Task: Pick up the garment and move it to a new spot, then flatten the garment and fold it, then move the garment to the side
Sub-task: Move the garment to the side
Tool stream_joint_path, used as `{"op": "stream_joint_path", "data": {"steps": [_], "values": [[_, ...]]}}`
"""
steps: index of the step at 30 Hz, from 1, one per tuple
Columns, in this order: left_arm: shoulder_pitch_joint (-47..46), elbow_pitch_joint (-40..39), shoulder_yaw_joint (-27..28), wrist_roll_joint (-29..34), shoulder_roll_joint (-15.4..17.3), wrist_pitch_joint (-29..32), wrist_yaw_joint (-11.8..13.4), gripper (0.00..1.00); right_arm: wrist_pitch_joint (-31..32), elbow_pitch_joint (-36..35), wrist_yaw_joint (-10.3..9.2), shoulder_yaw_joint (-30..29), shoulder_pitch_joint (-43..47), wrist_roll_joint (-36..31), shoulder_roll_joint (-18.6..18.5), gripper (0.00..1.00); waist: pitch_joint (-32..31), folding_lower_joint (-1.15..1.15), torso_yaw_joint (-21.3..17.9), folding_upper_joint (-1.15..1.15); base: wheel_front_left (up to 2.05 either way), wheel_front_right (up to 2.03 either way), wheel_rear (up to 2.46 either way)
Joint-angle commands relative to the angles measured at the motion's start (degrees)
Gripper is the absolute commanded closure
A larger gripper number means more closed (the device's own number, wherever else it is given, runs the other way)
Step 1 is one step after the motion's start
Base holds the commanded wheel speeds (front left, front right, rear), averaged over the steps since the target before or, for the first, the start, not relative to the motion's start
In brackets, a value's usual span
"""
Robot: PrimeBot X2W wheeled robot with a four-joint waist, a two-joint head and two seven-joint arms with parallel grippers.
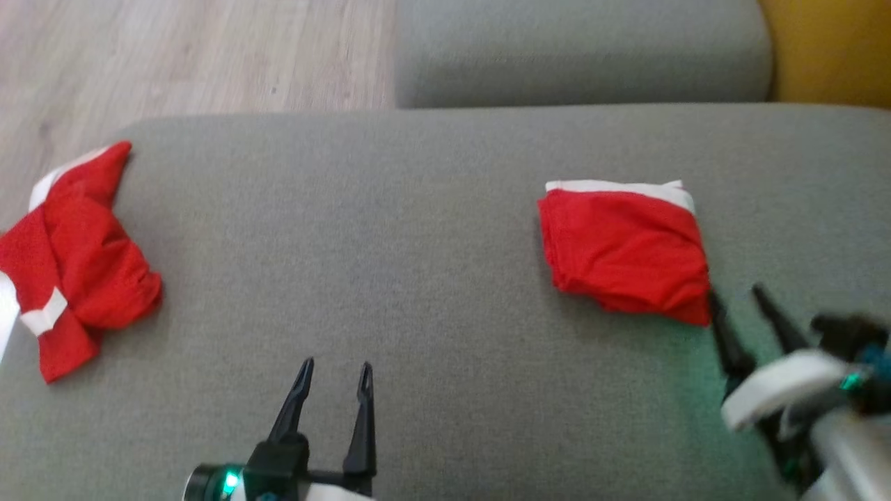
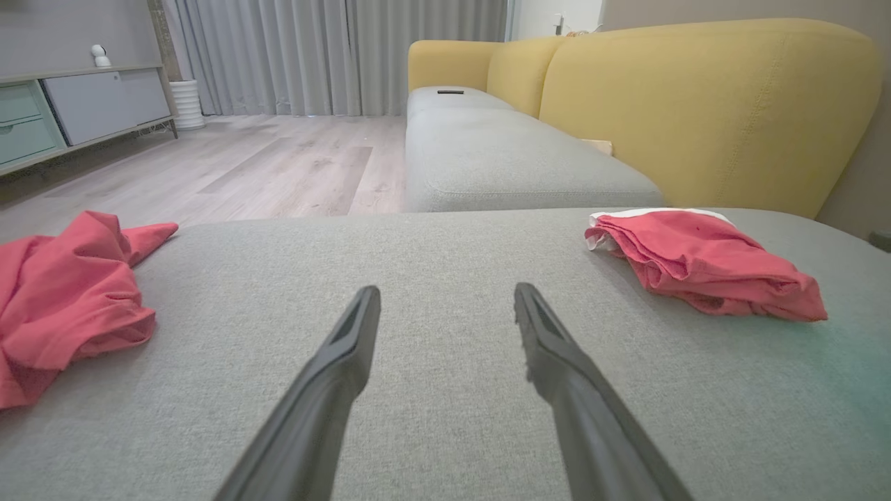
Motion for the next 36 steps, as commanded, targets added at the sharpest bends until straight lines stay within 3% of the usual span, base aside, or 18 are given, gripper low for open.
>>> {"op": "stream_joint_path", "data": {"steps": [1, 6, 11, 21, 22, 23, 27, 36], "values": [[-3.79, -2.56, 0.63, 0.59, -0.34, -0.29, 0.75, 0.00, 3.10, -0.34, -0.05, 1.45, -4.96, 3.76, -3.37, 0.00, 2.74, 0.00, 0.73, 0.00, 0.00, 0.00, 0.00], [-7.29, -3.32, -1.62, 0.27, -0.34, -0.29, 1.89, 0.00, 12.01, 3.86, -0.05, 2.83, -12.72, 12.02, -8.77, 0.00, 6.85, 0.00, 1.68, 0.00, 0.00, 0.00, 0.00], [-10.29, -3.06, -4.16, -0.48, -0.34, -0.29, 3.26, 0.00, 15.73, 7.34, -0.05, 4.92, -18.09, 17.22, -11.91, 0.00, 10.78, 0.00, 2.49, 0.00, 0.00, 0.00, 0.00], [-14.38, -2.55, -7.60, -1.40, -0.34, -0.29, 5.87, 0.00, 19.29, 12.33, -0.05, 12.24, -23.36, 22.64, -13.90, 0.00, 15.66, 0.00, 3.23, 0.00, 0.00, 0.00, 0.00], [-14.79, -2.50, -7.83, -1.44, -0.34, -0.29, 6.10, 0.00, 18.77, 12.72, -0.05, 12.98, -23.76, 23.03, -13.93, 0.32, 16.02, 0.00, 3.21, 0.00, 0.00, 0.00, 0.00], [-15.20, -2.46, -8.02, -1.47, -0.34, -0.29, 6.32, 0.00, 18.73, 12.92, -0.05, 13.92, -23.91, 23.67, -13.94, 1.00, 16.35, 0.00, 3.18, 0.00, 0.00, 0.00, 0.00], [-17.02, -3.06, -8.76, -1.21, -0.34, -0.29, 7.11, 0.00, 16.50, 12.86, -0.05, 17.41, -25.28, 23.25, -17.41, 1.00, 18.59, 0.00, 1.91, 0.00, 0.00, 0.00, 0.00], [-26.74, -7.59, -13.03, 2.77, -0.34, -0.29, 9.11, 0.00, 10.53, 12.90, -0.05, 21.51, -32.72, 20.11, -32.61, 1.00, 27.79, 0.00, -4.56, 0.00, 0.00, 0.00, 0.00]]}}
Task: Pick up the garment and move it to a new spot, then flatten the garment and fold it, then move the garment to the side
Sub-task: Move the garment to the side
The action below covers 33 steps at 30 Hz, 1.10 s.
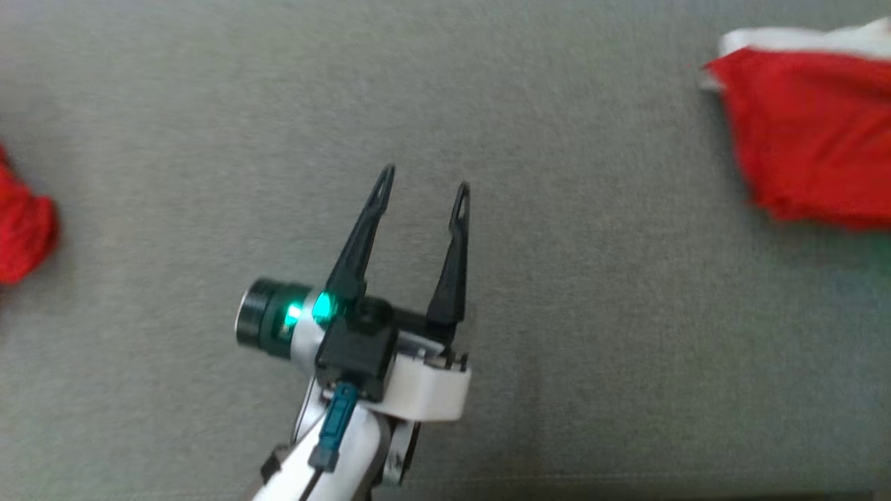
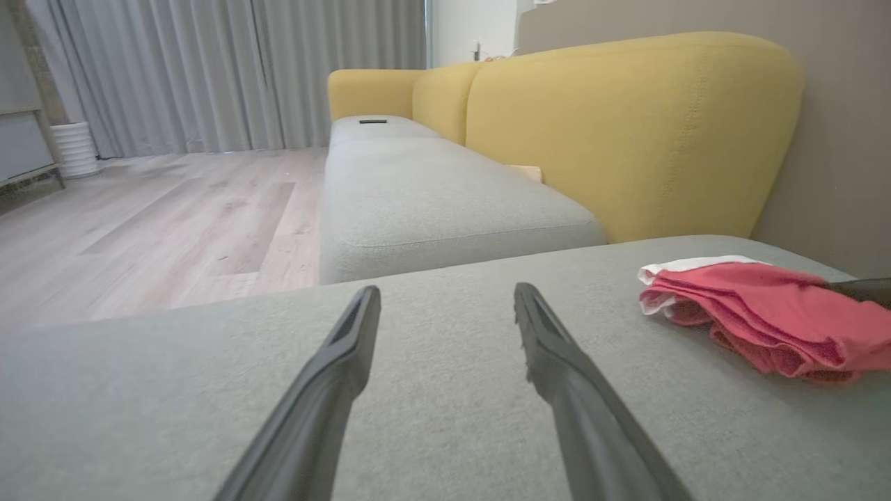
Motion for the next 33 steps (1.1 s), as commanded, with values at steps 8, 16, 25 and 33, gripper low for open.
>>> {"op": "stream_joint_path", "data": {"steps": [8, 16, 25, 33], "values": [[-7.00, -1.64, -1.10, 1.90, -0.08, -0.28, 0.32, 0.00, -3.65, 2.92, -0.05, 0.94, -7.69, -3.04, -10.11, 1.00, 8.62, -0.01, -6.21, 0.00, 0.00, 0.00, 0.00], [-10.47, -1.08, -3.27, 2.09, -0.08, -0.28, 0.99, 0.00, -6.96, 10.66, -0.05, -0.51, -15.26, -8.66, -12.18, 0.93, 11.08, -0.01, -6.59, 0.00, 0.00, 0.00, 0.00], [-9.34, -0.31, -2.89, 0.14, -0.06, -0.28, 1.99, 0.00, -14.03, 23.18, -0.05, -3.61, -18.84, -21.10, -4.55, 0.00, 5.11, -0.01, -4.13, 0.00, 0.00, 0.00, 0.00], [1.00, 2.30, 4.13, -5.85, 0.41, -0.28, 0.06, 0.00, -15.41, 13.77, -0.05, -6.05, -8.31, -24.17, 10.10, 0.00, -8.33, -0.01, -2.53, 0.00, 0.00, 0.00, 0.00]]}}
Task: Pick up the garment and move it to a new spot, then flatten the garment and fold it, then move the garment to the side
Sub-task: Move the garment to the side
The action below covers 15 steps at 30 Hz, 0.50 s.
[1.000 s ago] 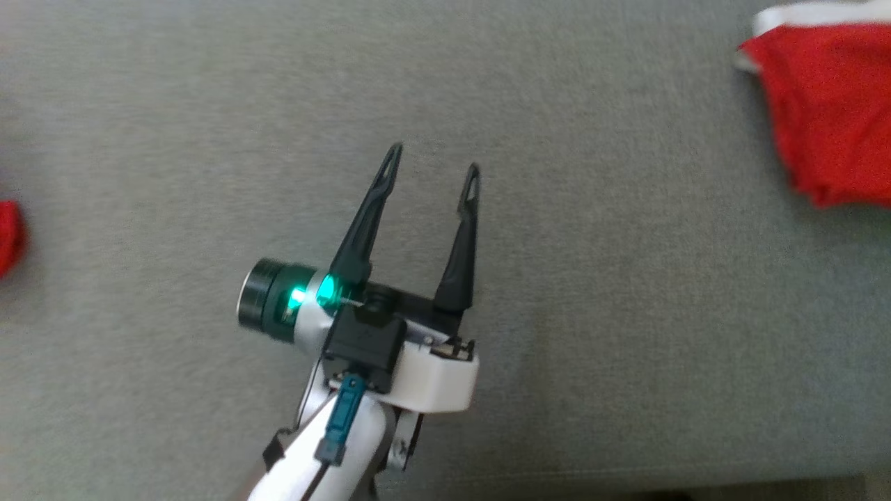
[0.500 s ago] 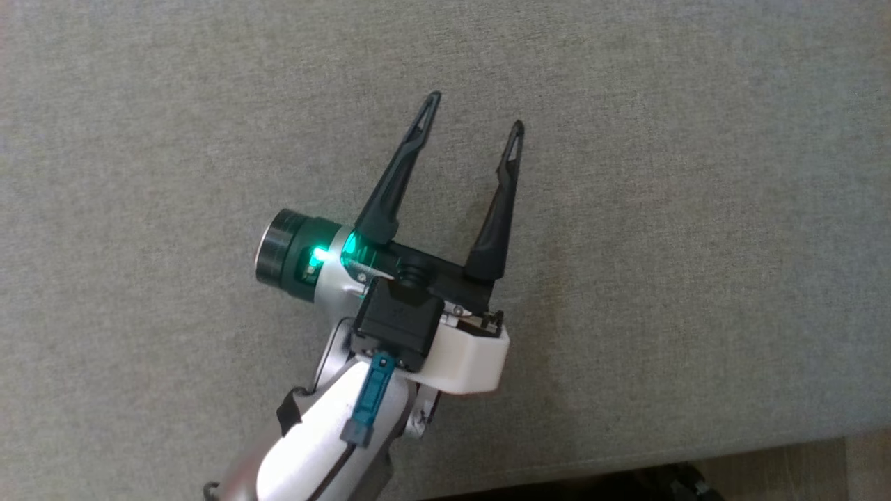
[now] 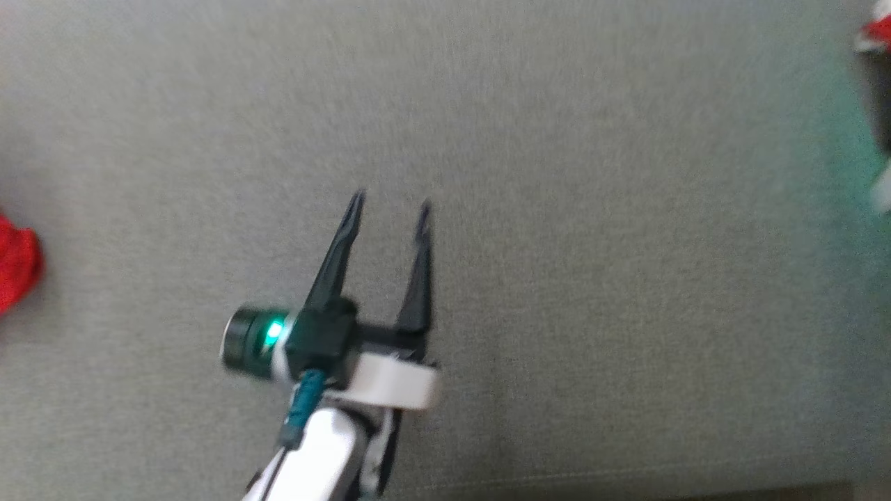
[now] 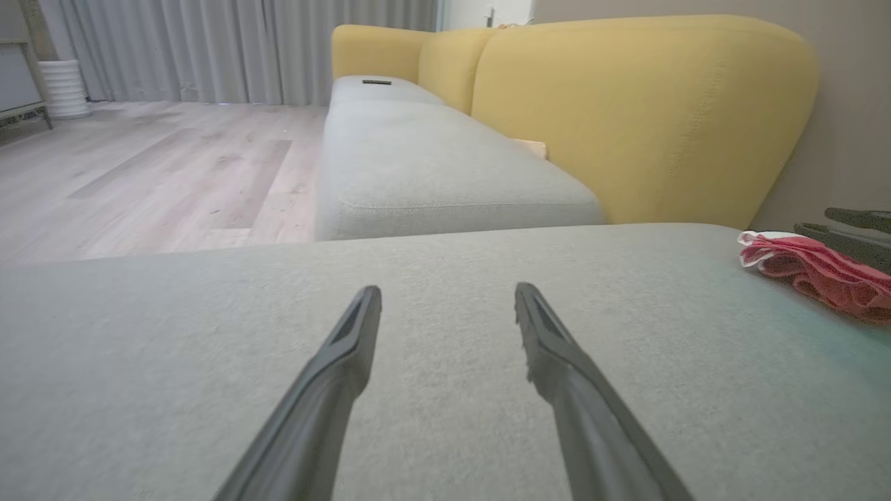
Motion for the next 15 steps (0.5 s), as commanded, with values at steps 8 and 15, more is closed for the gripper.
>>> {"op": "stream_joint_path", "data": {"steps": [8, 15], "values": [[9.31, 2.48, 11.33, -3.69, 0.18, -0.28, -4.89, 0.00, -0.76, -20.83, -0.05, -12.19, 23.05, -4.48, 11.62, 0.00, -17.46, 0.00, 3.03, 0.00, 0.00, 0.00, 0.00], [15.25, 3.04, 15.91, 0.06, 0.23, -0.28, -7.92, 0.00, -0.77, -37.79, -0.05, -19.07, 40.71, -10.97, 23.20, 0.00, -23.90, 0.00, 4.06, 0.00, 0.00, 0.00, 0.00]]}}
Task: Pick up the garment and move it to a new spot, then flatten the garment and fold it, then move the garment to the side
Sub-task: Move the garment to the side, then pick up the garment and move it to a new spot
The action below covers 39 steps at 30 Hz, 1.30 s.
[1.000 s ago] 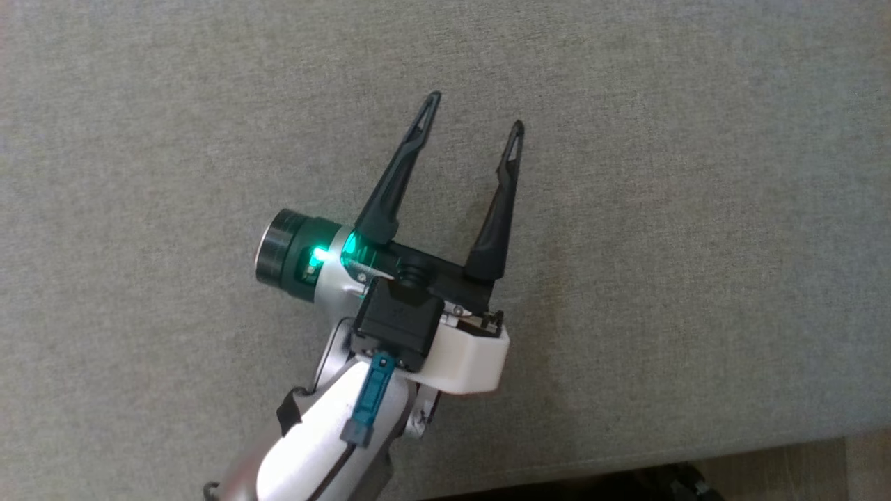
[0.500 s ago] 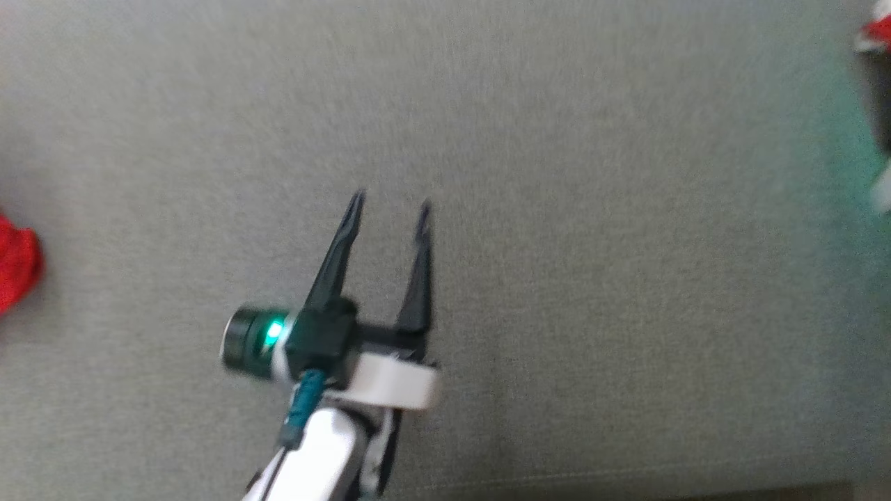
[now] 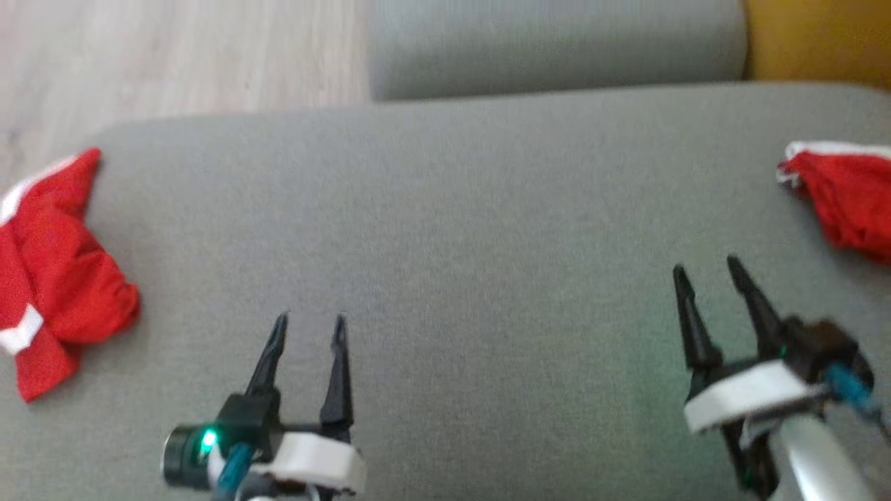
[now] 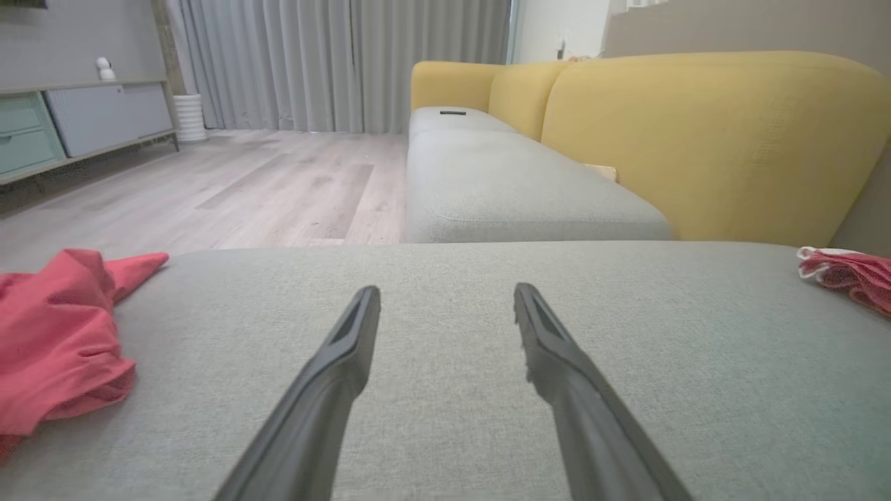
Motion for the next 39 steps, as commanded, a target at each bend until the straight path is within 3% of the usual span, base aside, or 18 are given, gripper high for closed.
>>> {"op": "stream_joint_path", "data": {"steps": [1, 8, 17, 39], "values": [[-0.33, -2.37, 3.14, 0.85, -0.01, -0.29, -0.28, 0.00, -0.63, -4.90, -0.05, -0.21, 0.93, -1.01, 0.98, 0.00, -3.68, 0.01, 1.19, 0.00, 0.00, 0.00, 0.00], [6.98, -3.72, 5.99, 1.95, -0.13, -0.29, -3.09, 0.00, -0.63, -9.66, -0.05, -3.12, 11.77, -3.30, 5.45, 0.00, -7.25, 0.01, 1.52, 0.00, 0.00, 0.00, 0.00], [9.19, -3.54, 7.70, 2.05, -0.37, -0.29, -5.51, 0.00, -0.63, -9.74, -0.05, -3.99, 15.29, -4.62, 7.04, 0.00, -8.81, 0.01, 2.40, 0.00, 0.00, 0.00, 0.00], [9.52, -4.08, 7.27, 1.97, -0.44, -0.29, -5.61, 0.00, -0.63, -10.60, -0.05, -4.45, 17.29, -4.22, 7.45, 0.00, -8.38, 0.01, 2.39, 0.00, 0.00, 0.00, 0.00]]}}
